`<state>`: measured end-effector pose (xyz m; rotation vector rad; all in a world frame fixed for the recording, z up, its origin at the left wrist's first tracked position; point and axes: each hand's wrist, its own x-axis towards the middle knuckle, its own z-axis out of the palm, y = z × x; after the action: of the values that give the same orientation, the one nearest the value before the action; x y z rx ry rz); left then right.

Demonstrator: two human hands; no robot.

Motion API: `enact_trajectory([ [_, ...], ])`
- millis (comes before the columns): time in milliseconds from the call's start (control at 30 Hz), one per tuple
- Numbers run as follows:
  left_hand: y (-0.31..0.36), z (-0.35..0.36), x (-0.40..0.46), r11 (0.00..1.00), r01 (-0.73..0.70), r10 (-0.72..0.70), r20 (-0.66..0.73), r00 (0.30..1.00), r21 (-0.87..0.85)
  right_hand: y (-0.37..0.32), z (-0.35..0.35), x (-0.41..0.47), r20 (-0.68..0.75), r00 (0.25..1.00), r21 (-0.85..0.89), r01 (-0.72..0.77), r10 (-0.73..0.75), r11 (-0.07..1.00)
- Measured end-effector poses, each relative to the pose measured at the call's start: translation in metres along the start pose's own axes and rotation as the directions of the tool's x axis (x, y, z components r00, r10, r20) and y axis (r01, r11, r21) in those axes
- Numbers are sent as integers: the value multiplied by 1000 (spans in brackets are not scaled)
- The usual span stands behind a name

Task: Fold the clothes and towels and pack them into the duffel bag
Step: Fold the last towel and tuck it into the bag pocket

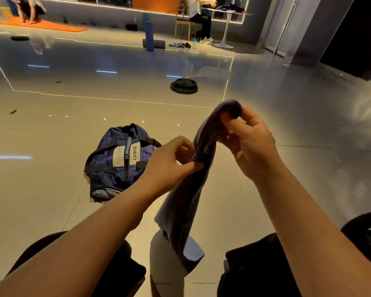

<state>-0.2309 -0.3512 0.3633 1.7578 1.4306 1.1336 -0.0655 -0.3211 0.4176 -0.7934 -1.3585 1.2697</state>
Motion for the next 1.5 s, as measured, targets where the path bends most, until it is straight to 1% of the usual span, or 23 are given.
enact_trajectory([
  [33, -5, 2, 0, 999, -15, 14, 18, 1000, 51, -4, -4, 0, -12, 1000, 71, -4, 5, 997],
  [67, -9, 3, 0, 998, -19, 17, 44, 999, 55, -7, -8, -1, -15, 1000, 117, -10, 12, 993],
  [133, -15, 2, 2, 999, 18, -12, 134, 991, -49, -12, -16, -3, -28, 999, 145, -18, 23, 989],
  [233, -14, -3, 3, 971, 84, -20, 270, 963, -226, -14, -29, -3, -135, 990, 146, -19, 39, 989],
  [333, -11, -2, 0, 964, 126, -22, 404, 915, -233, -14, -39, -2, -219, 972, 194, -41, 84, 980],
  [433, -23, 5, -4, 969, 230, -137, 578, 804, -90, -12, -48, -3, -246, 961, 279, -59, 130, 958],
  [500, -36, 8, -6, 973, 207, -225, 653, 724, 105, -11, -59, -2, -300, 942, 323, -47, 150, 945],
  [567, -53, 5, -7, 937, 141, -330, 672, 663, 320, -10, -77, 1, -387, 908, 362, -11, 161, 932],
  [600, -62, 2, -6, 900, 99, -380, 653, 655, 424, -9, -89, 2, -444, 882, 324, -5, 157, 946],
  [633, -67, -4, -4, 860, 57, -405, 609, 682, 508, -6, -101, 1, -497, 855, 230, -36, 149, 973],
  [700, -72, -16, 0, 806, 39, -389, 478, 787, 591, 3, -120, -5, -551, 820, 6, -181, 155, 983],
  [733, -72, -22, 1, 801, 58, -364, 408, 837, 595, 8, -127, -8, -558, 812, -59, -246, 173, 967],
  [833, -63, -25, 2, 847, 108, -236, 187, 954, 520, 18, -139, -12, -571, 795, -90, -308, 205, 947],
  [900, -55, -20, 0, 898, 127, -164, 55, 985, 422, 19, -142, -11, -579, 793, -95, -298, 191, 950],
  [967, -48, -12, 0, 927, 104, -105, -16, 994, 359, 19, -141, -10, -581, 796, -94, -272, 169, 958],
  [1033, -43, -3, -1, 946, 114, -112, -23, 993, 302, 18, -137, -10, -573, 810, -119, -236, 128, 964],
  [1100, -40, 6, -2, 959, 197, -202, 3, 979, 201, 16, -128, -12, -553, 831, -203, -198, 55, 959],
  [1167, -38, 13, -3, 940, 303, -321, 100, 942, 158, 15, -114, -14, -480, 877, -303, -149, -16, 941],
  [1233, -37, 18, -4, 910, 363, -403, 220, 888, 201, 17, -100, -17, -349, 936, -427, -124, -37, 895],
  [1300, -37, 21, -4, 905, 303, -386, 279, 879, 299, 23, -87, -20, -207, 978, -608, -143, 17, 781],
  [1367, -29, 24, -4, 931, 211, -301, 297, 906, 299, 31, -76, -25, -68, 992, -769, -119, 106, 627],
  [1433, -16, 27, -6, 971, 170, -219, 333, 917, 171, 40, -64, -30, 51, 983, -855, -49, 177, 516],
  [1500, -7, 31, -8, 988, 140, -154, 353, 923, 64, 48, -54, -34, 118, 966, -899, 6, 230, 438],
])
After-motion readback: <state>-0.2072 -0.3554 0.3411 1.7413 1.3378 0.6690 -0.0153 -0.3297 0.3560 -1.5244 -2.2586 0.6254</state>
